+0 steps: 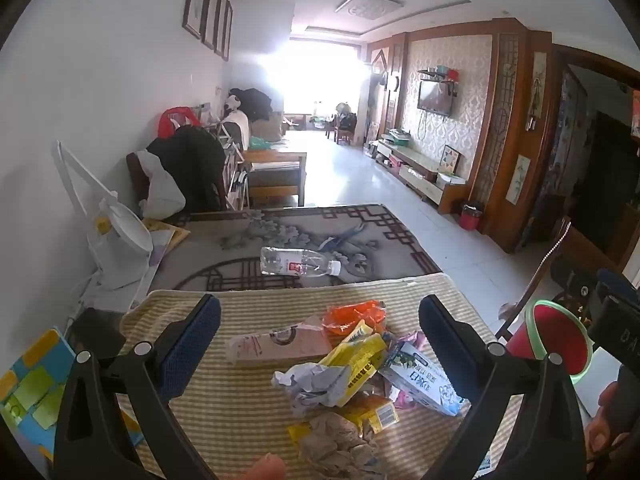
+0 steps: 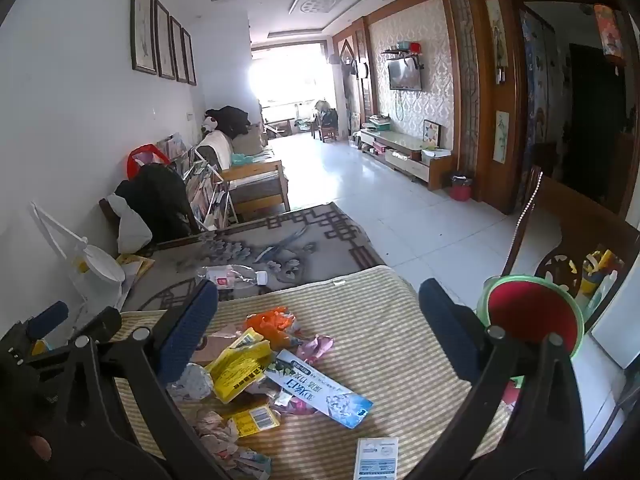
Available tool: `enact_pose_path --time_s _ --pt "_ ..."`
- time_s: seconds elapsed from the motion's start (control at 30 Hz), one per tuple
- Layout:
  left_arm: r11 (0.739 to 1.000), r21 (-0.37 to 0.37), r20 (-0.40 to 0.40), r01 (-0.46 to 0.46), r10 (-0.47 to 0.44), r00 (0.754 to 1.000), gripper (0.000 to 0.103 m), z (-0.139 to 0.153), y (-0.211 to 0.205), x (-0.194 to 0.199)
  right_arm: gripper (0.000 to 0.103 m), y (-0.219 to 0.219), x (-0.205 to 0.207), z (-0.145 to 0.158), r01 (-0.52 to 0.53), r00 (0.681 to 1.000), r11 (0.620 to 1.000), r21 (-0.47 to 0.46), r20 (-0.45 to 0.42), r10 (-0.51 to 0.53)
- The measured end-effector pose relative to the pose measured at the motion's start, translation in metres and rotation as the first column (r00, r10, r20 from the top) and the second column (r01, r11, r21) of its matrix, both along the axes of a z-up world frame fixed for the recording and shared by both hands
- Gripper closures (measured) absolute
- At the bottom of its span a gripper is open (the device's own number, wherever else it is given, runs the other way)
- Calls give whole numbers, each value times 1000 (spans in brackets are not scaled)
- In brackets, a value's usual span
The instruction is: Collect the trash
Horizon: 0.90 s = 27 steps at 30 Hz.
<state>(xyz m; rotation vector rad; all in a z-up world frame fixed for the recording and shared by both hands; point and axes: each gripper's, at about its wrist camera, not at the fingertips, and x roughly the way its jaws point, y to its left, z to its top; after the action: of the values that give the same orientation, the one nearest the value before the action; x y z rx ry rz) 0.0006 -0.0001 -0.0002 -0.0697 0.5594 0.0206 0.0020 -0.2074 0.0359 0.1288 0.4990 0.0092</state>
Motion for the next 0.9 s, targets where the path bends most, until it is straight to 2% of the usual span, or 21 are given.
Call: enact_pose_path --time_s 0.2,0.27,0.9 --pt "1000 23 19 2 -3 1000 8 4 -2 -3 4 -1 -3 -2 0 1000 1000 -6 8 0" --pt "1000 8 -2 3 -3 1000 8 -2 -2 -3 4 -2 -2 1 3 1000 1000 -8 8 -3" --pt "1000 9 -11 8 -8 1000 8 -5 -7 -2 4 -2 -9 -2 11 1000 1000 -18 15 -11"
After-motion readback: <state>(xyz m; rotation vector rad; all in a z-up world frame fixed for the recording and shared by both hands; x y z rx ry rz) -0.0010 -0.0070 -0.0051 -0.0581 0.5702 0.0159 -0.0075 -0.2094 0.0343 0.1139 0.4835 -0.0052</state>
